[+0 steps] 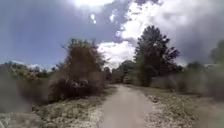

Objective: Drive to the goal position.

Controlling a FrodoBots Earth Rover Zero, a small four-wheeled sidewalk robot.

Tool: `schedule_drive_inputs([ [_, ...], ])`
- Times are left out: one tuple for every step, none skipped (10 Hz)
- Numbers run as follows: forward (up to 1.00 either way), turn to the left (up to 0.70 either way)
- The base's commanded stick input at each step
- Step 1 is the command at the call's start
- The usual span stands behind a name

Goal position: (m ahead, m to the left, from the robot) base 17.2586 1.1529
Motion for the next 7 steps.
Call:
schedule_drive_inputs([
  [0.85,0.00],
  [0.85,0.00],
  [0.85,0.00],
  [0.85,0.00],
  [0.85,0.00],
  [0.85,0.00],
  [0.85,-0.19],
])
